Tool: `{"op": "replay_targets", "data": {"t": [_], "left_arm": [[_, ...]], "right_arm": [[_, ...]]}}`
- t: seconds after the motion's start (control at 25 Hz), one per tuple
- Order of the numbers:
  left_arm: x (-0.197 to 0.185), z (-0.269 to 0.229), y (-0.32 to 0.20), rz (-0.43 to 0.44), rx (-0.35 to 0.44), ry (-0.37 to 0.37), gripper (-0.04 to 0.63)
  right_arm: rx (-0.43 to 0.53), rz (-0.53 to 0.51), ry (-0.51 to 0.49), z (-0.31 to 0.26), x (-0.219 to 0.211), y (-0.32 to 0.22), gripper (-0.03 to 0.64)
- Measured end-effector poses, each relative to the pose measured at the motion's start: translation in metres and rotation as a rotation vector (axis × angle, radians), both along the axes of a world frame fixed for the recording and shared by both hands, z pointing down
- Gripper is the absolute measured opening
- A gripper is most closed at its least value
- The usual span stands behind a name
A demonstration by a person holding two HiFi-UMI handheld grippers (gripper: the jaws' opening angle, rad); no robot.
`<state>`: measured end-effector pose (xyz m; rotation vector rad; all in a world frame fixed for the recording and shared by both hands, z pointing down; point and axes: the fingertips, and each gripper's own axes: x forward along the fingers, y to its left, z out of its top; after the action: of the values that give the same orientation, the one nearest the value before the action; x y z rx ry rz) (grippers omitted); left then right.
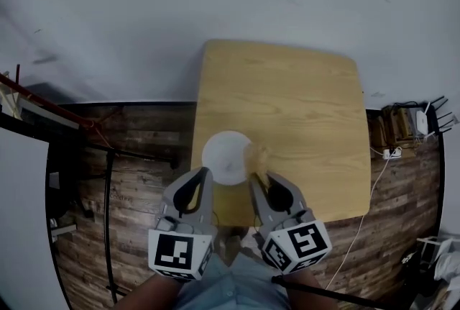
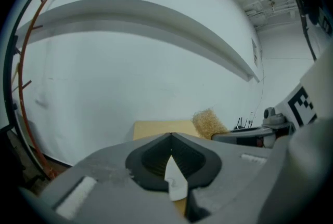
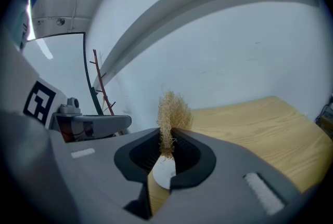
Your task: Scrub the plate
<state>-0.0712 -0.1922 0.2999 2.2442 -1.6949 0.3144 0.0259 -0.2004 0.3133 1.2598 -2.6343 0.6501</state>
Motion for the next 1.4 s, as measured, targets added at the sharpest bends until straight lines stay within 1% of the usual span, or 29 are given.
{"op": "replay_targets", "data": {"t": [0.16,0.32,0.52,0.68,0.84,1.12,1.32,1.4], "left_arm": [[-0.015,0.046,-0.003,0.012,-0.116,0.065,0.02],[-0.023,0.081,-0.008,0.022,-0.225,0.131,0.021],[-0.034,0.12,-0.015,0.024,-0.342,0.214,0.063],[-0.04,0.147,-0.023,0.028,-0.428,0.284,0.077],[-0.037,0.163,-0.027,0.063,-0.489,0.321,0.084],[-0.036,0.188,-0.027,0.115,-0.592,0.34,0.087],[-0.034,0.192,-0.032,0.135,-0.614,0.339,0.099],[-0.033,0.194,-0.035,0.134,-0.625,0.351,0.1]], "right_arm": [[-0.083,0.006,0.035,0.038,-0.016,-0.004,0.049],[-0.16,0.001,0.058,0.068,-0.027,-0.005,0.049],[-0.226,-0.004,0.077,0.097,-0.037,-0.007,0.049],[-0.275,0.009,0.091,0.119,-0.039,-0.014,0.049],[-0.314,0.009,0.099,0.135,-0.043,-0.017,0.049],[-0.358,0.029,0.102,0.151,-0.043,-0.016,0.049],[-0.373,0.035,0.099,0.156,-0.043,-0.019,0.049],[-0.377,0.034,0.096,0.157,-0.044,-0.02,0.049]]}}
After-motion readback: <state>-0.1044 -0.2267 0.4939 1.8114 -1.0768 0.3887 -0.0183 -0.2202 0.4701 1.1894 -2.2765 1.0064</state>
